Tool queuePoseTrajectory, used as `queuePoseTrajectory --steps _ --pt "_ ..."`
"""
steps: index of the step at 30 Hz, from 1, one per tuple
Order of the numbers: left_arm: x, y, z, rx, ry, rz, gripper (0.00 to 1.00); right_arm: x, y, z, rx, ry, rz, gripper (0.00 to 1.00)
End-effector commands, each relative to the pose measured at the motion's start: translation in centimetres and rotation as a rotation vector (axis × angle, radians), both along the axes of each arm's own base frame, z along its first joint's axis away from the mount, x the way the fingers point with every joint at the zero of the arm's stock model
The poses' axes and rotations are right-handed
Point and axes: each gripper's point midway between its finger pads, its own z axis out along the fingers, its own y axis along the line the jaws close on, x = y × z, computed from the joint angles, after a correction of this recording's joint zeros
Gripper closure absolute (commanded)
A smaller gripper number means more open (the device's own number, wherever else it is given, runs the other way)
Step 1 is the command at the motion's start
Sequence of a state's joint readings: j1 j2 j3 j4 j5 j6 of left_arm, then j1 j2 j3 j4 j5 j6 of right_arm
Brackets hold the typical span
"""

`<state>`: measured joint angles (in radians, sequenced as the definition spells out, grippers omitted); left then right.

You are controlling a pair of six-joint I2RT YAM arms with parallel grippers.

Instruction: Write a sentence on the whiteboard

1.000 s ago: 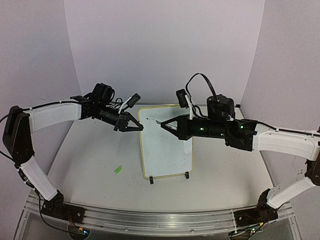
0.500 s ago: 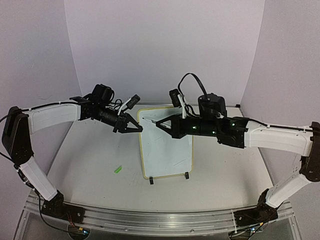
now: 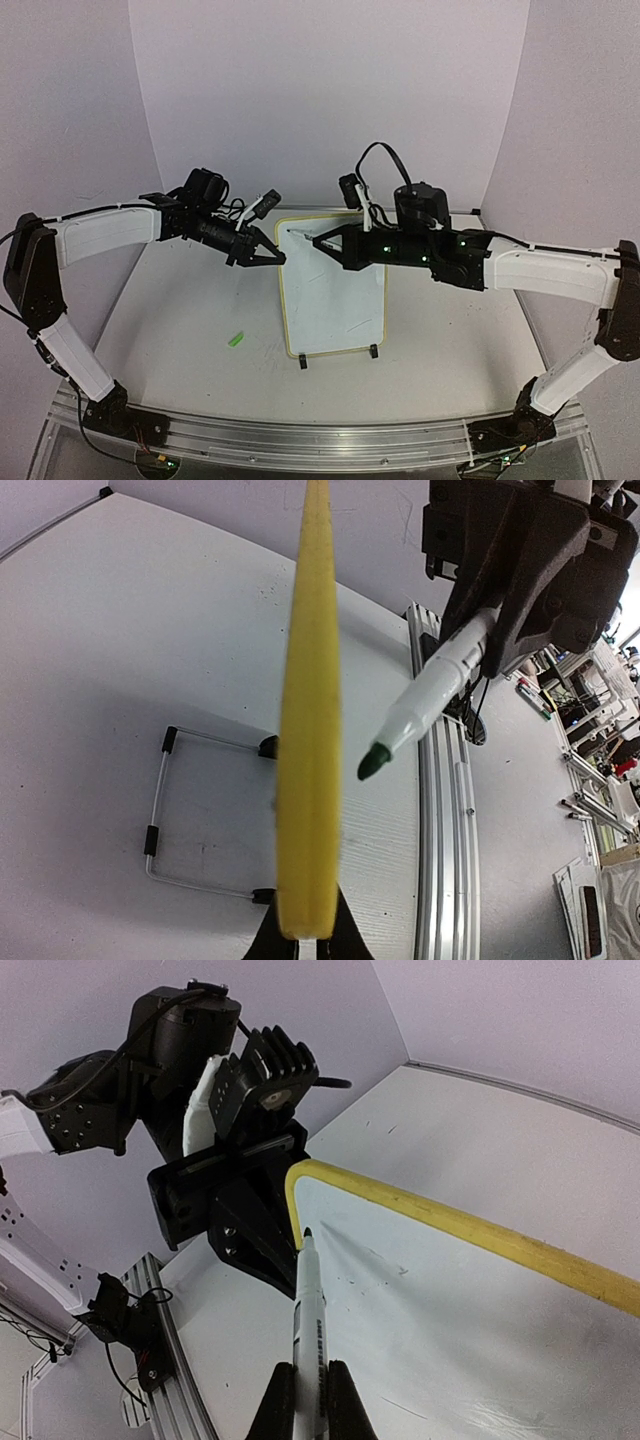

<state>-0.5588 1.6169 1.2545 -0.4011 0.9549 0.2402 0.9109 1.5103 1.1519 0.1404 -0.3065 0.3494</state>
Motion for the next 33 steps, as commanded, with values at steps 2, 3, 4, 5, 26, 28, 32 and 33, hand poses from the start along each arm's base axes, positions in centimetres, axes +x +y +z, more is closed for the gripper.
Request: queuePoseTrajectory --steps 2,3,4,5,26,28,32,33 --pt "-0.8 -0.1 -1.9 0.082 0.005 0.0 1.0 0.9 0.5 2.1 0.038 -0.042 0.008 1.0" --pt "-0.8 -0.1 -2.0 0.083 0.005 -0.001 1.0 0.9 0.6 2.1 0.039 -0.042 0.01 1.0" --pt "-0.9 -0.1 -2.0 0.085 0.006 -0.001 1.0 0.9 0.6 2.0 0.039 -0.041 0.012 1.0" --pt "-0.9 -0.1 -2.1 0.086 0.006 -0.002 1.0 1.0 0.6 1.9 0.038 -0.038 0.014 1.0" --pt "-1.2 -0.3 -2.1 0.095 0.0 -0.009 1.0 1.0 -1.6 -3.2 -0.022 0.07 -0.053 1.0" --pt "-1.1 -0.3 -2.1 0.093 -0.002 -0.009 1.0 0.8 -1.7 -3.5 -0.023 0.077 -0.05 1.0" --pt "-1.1 -0.3 -2.2 0.097 0.001 -0.009 1.0 0.2 -1.5 -2.3 0.012 0.064 -0.015 1.0" --pt "-1.1 -0.3 -2.2 0.097 0.0 -0.009 1.0 -0.1 -1.4 -1.5 0.034 0.052 0.001 1.0"
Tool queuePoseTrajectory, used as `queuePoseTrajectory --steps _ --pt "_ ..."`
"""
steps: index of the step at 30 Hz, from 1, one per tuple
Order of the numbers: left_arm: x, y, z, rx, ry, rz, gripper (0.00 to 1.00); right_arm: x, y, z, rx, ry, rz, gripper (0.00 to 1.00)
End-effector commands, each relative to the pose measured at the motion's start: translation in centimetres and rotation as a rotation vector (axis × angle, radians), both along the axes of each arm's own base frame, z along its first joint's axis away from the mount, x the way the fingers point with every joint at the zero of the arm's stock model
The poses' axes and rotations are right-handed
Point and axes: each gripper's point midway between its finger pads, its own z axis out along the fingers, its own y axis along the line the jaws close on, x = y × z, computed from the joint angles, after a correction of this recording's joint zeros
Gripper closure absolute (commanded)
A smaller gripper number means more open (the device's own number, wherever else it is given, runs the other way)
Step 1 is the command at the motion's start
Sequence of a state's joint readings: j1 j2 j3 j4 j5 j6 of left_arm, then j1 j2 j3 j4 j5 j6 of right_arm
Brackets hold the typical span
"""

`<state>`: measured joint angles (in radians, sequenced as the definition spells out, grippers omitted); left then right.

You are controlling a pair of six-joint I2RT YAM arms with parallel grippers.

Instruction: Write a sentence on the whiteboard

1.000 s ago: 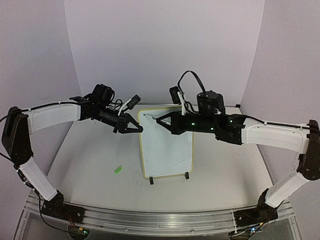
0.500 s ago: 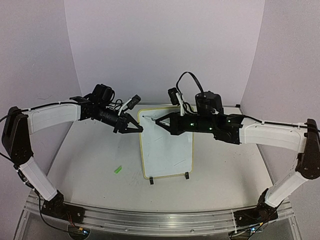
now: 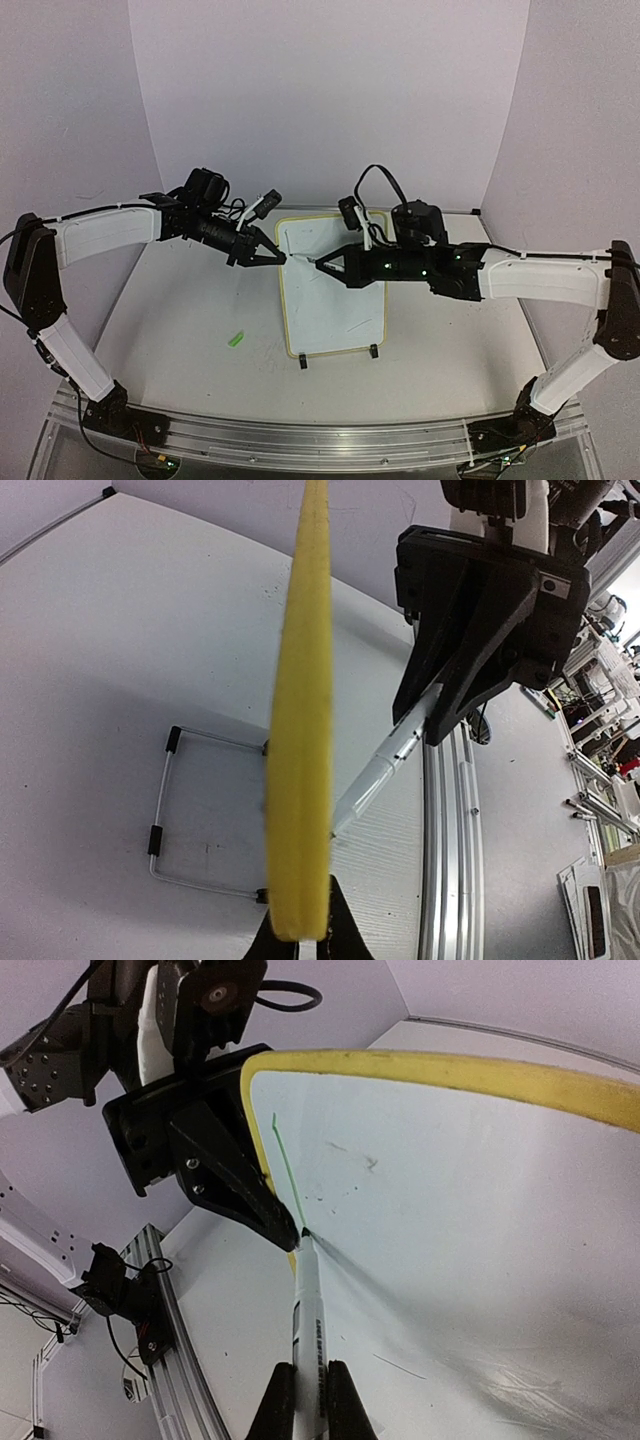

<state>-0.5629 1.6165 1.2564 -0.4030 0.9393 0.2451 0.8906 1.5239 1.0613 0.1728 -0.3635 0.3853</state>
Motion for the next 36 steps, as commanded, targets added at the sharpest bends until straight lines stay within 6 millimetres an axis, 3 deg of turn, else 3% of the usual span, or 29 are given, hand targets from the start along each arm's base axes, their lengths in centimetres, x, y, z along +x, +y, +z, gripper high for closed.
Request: queuePoseTrajectory --steps 1,5,8,26,36 --pt "-1.2 -0.2 -2.2 0.089 0.012 -0.014 1.0 0.0 -0.7 3.5 0.089 -0.049 -0.006 1.0" --pt "-1.2 -0.2 -2.2 0.091 0.011 -0.012 1.0 -1.2 -0.4 6.3 0.172 -0.084 0.061 1.0" --pt "-1.2 -0.2 -2.2 0.091 0.013 -0.011 1.0 -1.0 -0.4 6.9 0.181 -0.098 0.053 1.0" --pt "-1.2 -0.3 -2.4 0.099 0.014 -0.01 1.0 1.6 1.0 5.9 0.126 -0.109 -0.024 1.0" --pt "-1.2 -0.3 -2.4 0.101 0.011 -0.011 1.0 2.2 -1.1 5.5 0.1 -0.117 -0.13 1.0"
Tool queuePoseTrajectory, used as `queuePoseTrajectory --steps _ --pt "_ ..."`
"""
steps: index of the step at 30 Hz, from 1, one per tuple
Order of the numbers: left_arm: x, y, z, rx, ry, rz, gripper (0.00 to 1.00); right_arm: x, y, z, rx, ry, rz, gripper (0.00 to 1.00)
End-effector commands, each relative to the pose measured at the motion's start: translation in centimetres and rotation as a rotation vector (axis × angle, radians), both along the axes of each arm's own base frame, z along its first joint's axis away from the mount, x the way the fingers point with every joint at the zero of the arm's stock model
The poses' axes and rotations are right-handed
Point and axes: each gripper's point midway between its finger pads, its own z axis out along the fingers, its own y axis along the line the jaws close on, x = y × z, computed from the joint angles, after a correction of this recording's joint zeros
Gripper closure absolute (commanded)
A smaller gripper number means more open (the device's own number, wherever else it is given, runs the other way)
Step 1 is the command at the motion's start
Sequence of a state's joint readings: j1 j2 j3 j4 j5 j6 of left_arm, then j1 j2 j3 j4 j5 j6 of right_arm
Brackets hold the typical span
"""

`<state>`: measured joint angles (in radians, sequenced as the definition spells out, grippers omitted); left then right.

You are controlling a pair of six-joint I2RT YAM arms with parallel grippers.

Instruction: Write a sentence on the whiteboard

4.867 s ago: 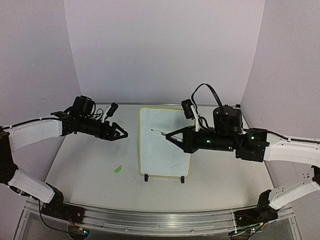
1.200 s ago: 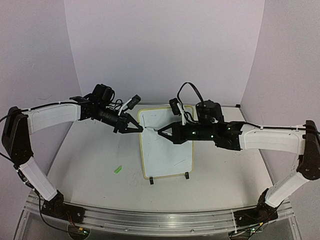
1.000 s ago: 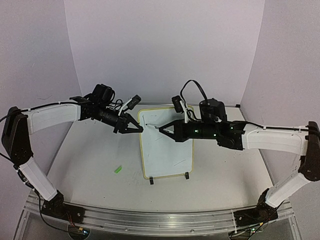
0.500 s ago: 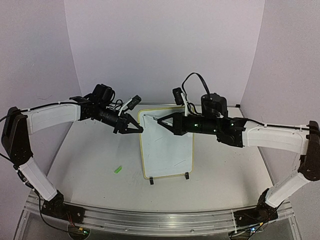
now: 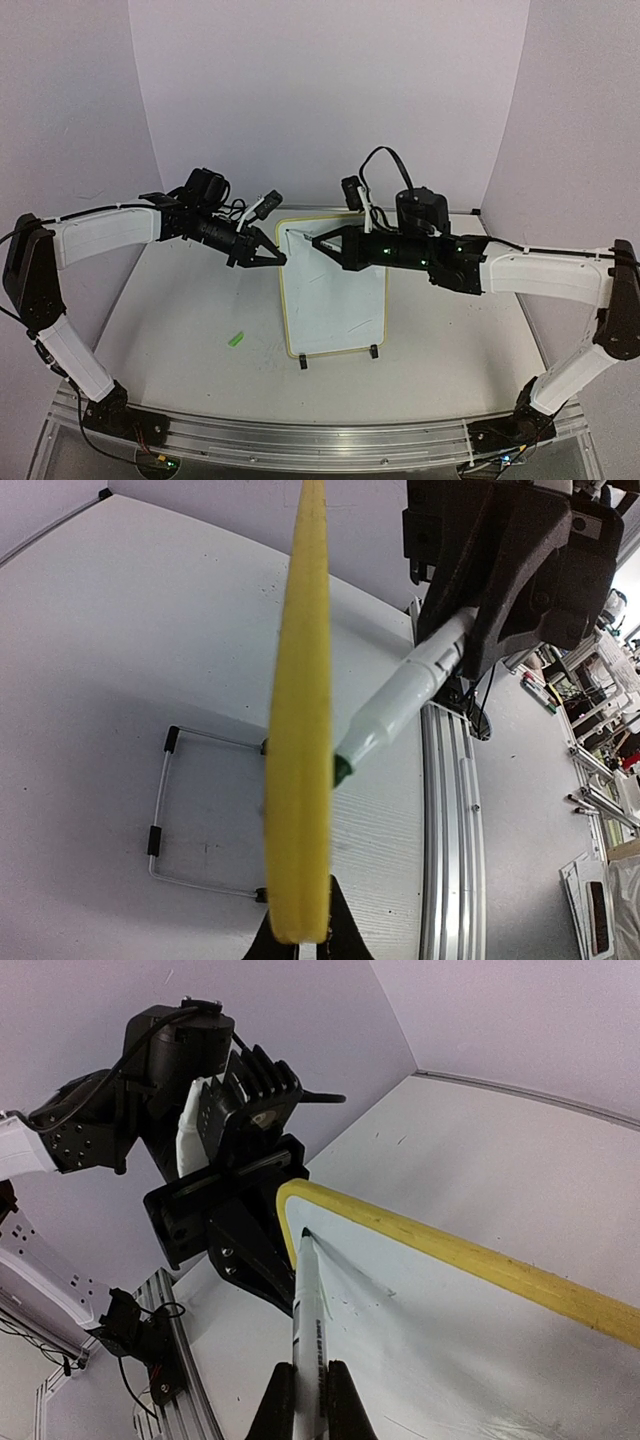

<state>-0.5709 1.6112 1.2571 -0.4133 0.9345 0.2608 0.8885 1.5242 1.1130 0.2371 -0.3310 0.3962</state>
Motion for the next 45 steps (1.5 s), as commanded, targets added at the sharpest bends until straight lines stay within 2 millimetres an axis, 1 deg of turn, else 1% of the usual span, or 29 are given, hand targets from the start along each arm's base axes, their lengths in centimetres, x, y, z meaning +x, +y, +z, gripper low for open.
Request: queuePoseTrajectory --steps 1,5,9,20,26,33,36,38,40,42,45 --pt "-0.8 -0.2 -2.5 0.098 0.024 0.001 1.0 0.9 -1.9 1.7 0.015 -0.045 -0.104 1.0" --pt "-0.9 -0.2 -2.5 0.098 0.025 0.0 1.0 0.6 -2.8 1.6 0.012 -0.042 -0.123 1.0" --pt "-0.9 -0.3 -2.5 0.098 0.026 0.0 1.0 0.3 -2.9 0.5 -0.01 -0.02 -0.116 1.0" --pt "-0.8 -0.3 -2.6 0.1 0.022 -0.001 1.0 -0.2 -1.9 -3.1 -0.059 0.061 -0.061 1.0" --pt "-0.9 -0.3 -2.6 0.101 0.023 -0.002 1.0 -0.5 -1.4 -4.1 -0.074 0.082 -0.037 1.0" --pt "-0.9 -0.4 -2.6 0.101 0.024 -0.002 1.0 -0.7 -0.1 -4.5 -0.08 0.088 0.001 1.0" --pt "-0.8 -0.3 -2.7 0.105 0.023 0.001 1.0 -0.8 0.0 -4.2 -0.076 0.08 0.002 1.0" --pt "-0.8 -0.3 -2.7 0.105 0.02 0.001 1.0 -0.9 -0.3 -3.4 -0.059 0.067 0.0 1.0" --pt "-0.8 -0.3 -2.7 0.107 0.02 0.001 1.0 -1.4 -0.8 -2.0 -0.028 0.046 0.005 1.0" --pt "-0.8 -0.3 -2.7 0.107 0.02 0.002 1.0 -2.1 -1.5 -0.1 0.012 0.017 0.009 1.0" --pt "-0.7 -0.3 -2.7 0.109 0.019 0.005 1.0 -2.5 -2.7 1.5 0.04 -0.013 -0.015 1.0"
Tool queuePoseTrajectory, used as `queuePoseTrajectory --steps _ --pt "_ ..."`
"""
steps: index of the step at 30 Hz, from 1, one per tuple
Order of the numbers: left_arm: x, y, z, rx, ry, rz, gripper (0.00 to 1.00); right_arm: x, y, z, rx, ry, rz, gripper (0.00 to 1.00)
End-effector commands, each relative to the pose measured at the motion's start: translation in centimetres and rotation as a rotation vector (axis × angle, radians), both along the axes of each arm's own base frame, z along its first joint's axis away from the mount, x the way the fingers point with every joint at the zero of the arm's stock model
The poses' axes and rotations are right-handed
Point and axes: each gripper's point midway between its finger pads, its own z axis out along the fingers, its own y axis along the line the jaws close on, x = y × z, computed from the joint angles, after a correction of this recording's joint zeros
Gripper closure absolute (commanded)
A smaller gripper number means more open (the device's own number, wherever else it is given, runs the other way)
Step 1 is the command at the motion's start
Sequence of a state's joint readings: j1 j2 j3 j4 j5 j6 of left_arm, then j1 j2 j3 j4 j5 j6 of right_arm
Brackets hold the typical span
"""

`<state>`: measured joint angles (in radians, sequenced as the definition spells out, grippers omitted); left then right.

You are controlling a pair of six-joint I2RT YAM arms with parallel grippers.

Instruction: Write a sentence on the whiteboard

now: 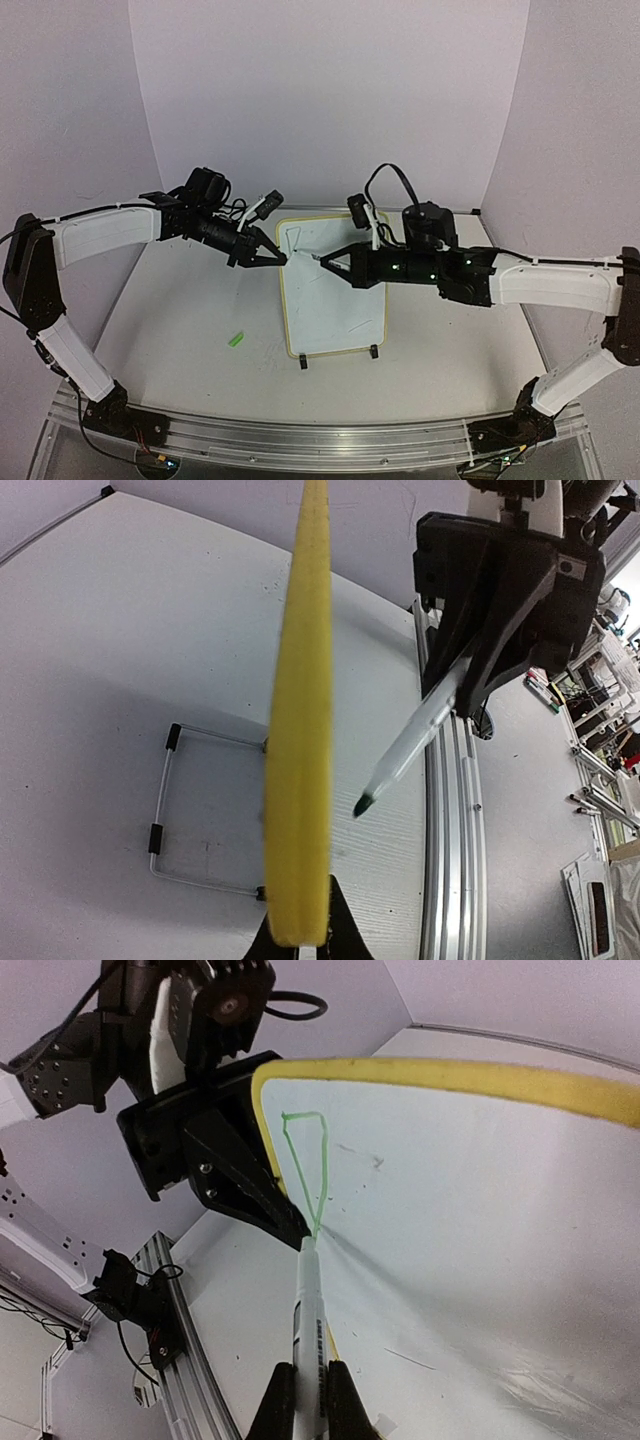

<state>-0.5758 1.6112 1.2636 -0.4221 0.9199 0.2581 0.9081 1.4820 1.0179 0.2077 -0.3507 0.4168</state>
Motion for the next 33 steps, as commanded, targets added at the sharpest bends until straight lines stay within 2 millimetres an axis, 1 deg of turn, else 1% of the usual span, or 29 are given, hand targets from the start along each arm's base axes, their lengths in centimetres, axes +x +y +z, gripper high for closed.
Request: queuePoseTrajectory --steps 1,4,11,18,29,33 --pt "-0.8 -0.2 -2.8 0.101 0.021 -0.002 1.0 0.0 -2.3 5.1 0.094 -0.097 -0.07 1.0" --pt "-0.8 -0.2 -2.8 0.102 0.022 -0.002 1.0 0.3 -2.7 5.1 0.08 -0.108 -0.101 1.0" --pt "-0.8 -0.2 -2.8 0.102 0.02 -0.001 1.0 1.0 -1.8 4.1 0.05 -0.1 -0.094 1.0" --pt "-0.8 -0.2 -2.8 0.106 0.021 0.001 1.0 1.4 -1.3 4.1 0.044 -0.108 -0.092 1.0" --pt "-0.8 -0.2 -2.9 0.11 0.02 0.0 1.0 1.9 -1.0 3.6 0.032 -0.105 -0.103 1.0" --pt "-0.8 -0.2 -3.0 0.112 0.022 -0.001 1.0 2.2 -1.3 3.5 0.028 -0.109 -0.125 1.0"
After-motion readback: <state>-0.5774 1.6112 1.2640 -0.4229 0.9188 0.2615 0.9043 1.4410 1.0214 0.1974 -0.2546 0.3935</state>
